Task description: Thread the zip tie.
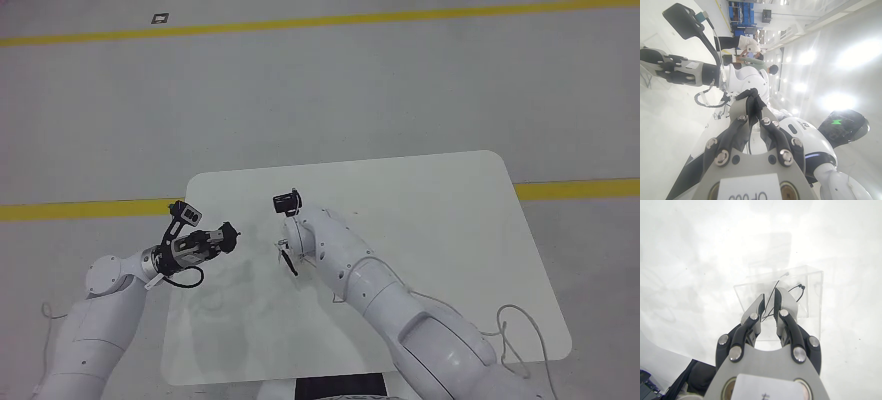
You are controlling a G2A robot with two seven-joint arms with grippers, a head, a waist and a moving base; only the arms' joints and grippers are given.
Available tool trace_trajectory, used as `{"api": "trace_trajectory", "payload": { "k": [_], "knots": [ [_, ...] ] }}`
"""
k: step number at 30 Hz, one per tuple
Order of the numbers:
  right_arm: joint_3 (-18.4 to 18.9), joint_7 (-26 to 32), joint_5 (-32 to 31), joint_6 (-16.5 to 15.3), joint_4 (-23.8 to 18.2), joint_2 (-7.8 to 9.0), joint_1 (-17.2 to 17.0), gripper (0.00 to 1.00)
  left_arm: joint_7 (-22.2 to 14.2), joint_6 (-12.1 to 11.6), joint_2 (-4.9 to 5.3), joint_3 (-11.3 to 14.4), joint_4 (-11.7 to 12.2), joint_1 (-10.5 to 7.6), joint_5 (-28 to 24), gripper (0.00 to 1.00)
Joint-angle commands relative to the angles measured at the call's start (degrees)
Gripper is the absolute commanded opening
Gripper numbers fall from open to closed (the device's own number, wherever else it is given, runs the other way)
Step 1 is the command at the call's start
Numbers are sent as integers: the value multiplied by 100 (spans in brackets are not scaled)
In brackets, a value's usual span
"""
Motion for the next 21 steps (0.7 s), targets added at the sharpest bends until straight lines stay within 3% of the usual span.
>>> {"api": "trace_trajectory", "payload": {
  "k": [1,9,21],
  "knots": [
    [2,-13,-14,0,58,-12,26,11,0,0,0,0,0,0,0,0],
    [113,-66,-144,0,220,-60,106,11,0,0,0,0,0,0,0,0],
    [-22,-21,-34,0,278,-75,157,13,0,0,0,0,0,0,0,0]
  ]
}}
